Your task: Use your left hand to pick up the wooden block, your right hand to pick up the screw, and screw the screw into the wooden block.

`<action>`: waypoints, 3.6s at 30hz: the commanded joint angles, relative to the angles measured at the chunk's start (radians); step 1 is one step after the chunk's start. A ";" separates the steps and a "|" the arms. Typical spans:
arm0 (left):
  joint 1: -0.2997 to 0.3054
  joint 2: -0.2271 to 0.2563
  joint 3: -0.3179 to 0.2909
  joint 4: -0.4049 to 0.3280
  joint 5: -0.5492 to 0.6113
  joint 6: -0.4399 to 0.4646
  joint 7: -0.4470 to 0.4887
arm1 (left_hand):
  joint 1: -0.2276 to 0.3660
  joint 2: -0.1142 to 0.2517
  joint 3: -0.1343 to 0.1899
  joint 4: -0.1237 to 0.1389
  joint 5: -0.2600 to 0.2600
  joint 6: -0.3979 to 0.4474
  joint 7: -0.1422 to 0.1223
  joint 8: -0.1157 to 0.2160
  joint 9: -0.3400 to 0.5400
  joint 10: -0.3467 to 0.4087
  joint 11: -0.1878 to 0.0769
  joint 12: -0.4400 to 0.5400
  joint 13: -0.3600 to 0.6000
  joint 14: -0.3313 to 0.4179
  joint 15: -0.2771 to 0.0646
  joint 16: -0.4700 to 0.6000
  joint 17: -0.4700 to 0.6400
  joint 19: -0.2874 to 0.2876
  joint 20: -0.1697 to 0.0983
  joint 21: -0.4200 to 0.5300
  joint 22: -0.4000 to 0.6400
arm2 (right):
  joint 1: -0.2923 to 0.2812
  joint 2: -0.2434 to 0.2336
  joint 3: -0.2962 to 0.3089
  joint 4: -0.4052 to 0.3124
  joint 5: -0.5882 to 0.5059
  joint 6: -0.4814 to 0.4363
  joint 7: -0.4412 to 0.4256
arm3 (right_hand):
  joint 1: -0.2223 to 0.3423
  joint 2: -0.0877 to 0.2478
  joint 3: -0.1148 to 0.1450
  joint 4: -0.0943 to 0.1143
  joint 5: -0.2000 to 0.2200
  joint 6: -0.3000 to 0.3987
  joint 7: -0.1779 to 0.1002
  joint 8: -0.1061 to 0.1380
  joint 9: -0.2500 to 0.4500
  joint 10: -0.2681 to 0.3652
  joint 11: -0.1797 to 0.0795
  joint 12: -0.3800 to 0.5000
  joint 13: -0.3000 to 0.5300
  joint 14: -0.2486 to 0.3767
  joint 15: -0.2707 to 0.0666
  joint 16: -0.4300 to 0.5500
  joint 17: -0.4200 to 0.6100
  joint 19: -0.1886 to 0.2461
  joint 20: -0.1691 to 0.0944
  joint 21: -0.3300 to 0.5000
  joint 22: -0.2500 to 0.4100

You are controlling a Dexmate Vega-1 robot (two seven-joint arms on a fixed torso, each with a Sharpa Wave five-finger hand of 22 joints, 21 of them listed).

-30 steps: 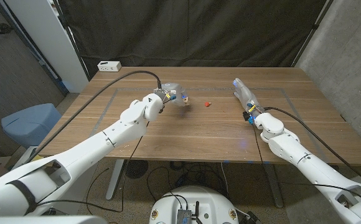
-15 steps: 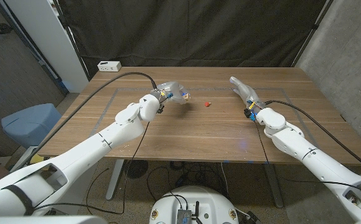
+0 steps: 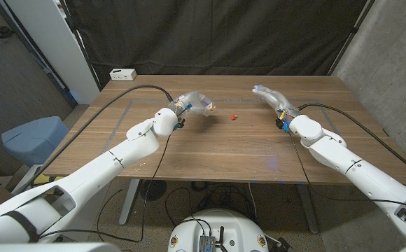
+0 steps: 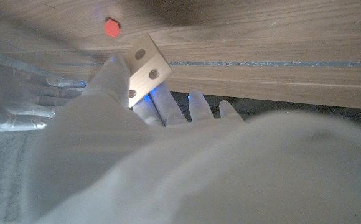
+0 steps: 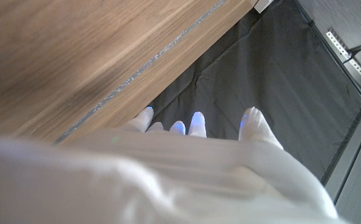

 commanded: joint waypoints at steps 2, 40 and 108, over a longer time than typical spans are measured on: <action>0.022 -0.003 -0.029 0.033 -0.155 -0.067 0.033 | 0.000 0.009 -0.003 0.001 0.003 0.007 -0.002 -0.004 0.002 0.008 -0.003 -0.007 0.002 0.008 -0.080 0.008 0.002 0.013 -0.002 0.005 0.002 | 0.032 -0.054 -0.027 -0.050 -0.094 -0.065 0.031 | 0.023 -0.007 0.005 -0.010 0.006 0.021 -0.001 0.007 0.004 0.008 -0.005 0.003 0.005 0.004 -0.008 0.003 0.003 0.013 0.003 0.004 0.003; 0.136 0.004 -0.078 0.075 -0.367 -0.281 0.084 | -0.003 0.022 -0.022 0.002 0.006 0.026 -0.001 -0.017 0.002 0.015 -0.003 -0.028 0.009 0.049 -0.074 0.013 0.002 0.108 -0.037 0.024 0.008 | 0.215 -0.129 -0.181 -0.171 -0.490 -0.210 0.233 | 0.203 -0.097 0.054 -0.020 -0.017 0.138 -0.062 0.026 0.010 0.004 -0.016 -0.003 0.007 0.020 0.008 -0.001 0.004 0.065 0.033 0.001 0.004; 0.111 -0.061 -0.044 0.223 -0.472 -0.433 -0.007 | -0.008 0.035 -0.036 0.005 0.007 0.049 -0.002 -0.022 0.002 0.024 -0.002 -0.042 0.014 0.051 -0.081 0.007 0.004 0.094 -0.044 0.011 0.012 | 0.552 -0.018 -0.371 0.140 -0.922 0.215 0.536 | 0.384 -0.209 0.085 -0.001 -0.009 0.032 -0.067 -0.022 0.026 -0.143 0.015 -0.019 0.013 -0.024 0.058 -0.013 0.013 0.061 0.101 -0.012 0.006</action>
